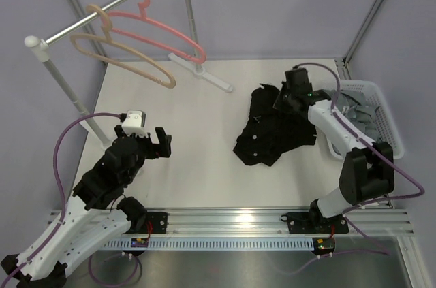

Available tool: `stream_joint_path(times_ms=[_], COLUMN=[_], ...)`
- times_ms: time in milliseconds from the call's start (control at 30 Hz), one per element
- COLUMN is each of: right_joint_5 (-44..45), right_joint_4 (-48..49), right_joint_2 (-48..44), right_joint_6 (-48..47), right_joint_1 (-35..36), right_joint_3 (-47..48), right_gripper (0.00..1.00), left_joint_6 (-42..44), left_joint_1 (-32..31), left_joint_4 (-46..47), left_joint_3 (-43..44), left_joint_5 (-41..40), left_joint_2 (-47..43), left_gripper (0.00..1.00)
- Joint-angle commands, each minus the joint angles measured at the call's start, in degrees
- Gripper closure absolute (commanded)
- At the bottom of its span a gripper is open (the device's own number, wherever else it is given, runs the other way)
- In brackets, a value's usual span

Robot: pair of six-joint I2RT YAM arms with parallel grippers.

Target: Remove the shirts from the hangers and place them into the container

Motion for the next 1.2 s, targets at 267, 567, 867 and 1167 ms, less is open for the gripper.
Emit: stream_joint_path(times_ms=[267,567,867,1167], right_joint_5=[8.4,19.2,30.99,25.73], right_joint_4=[-11.7,-10.22,-0.82,2.52], right_joint_2=[-11.65,-10.24,-18.84,-23.87], right_joint_6=[-10.15,-12.33,-13.84,-1.72], right_joint_1=[-15.34,-27.21,-29.85,-31.34], right_joint_3=[42.82,63.04,38.06,5.77], right_gripper=[1.0,1.0,1.0,1.0], left_joint_6=[-0.24,-0.07,0.11,-0.06], left_joint_1=[0.27,0.27,0.27,0.27], left_joint_4=[2.05,2.05,1.96,2.05], left_joint_3=[-0.55,-0.47,-0.38,-0.38], left_joint_5=[-1.95,-1.24,-0.28,0.08], left_joint_2=[-1.88,-1.08,-1.08,-1.44], left_gripper=[0.01,0.01,0.01,0.01])
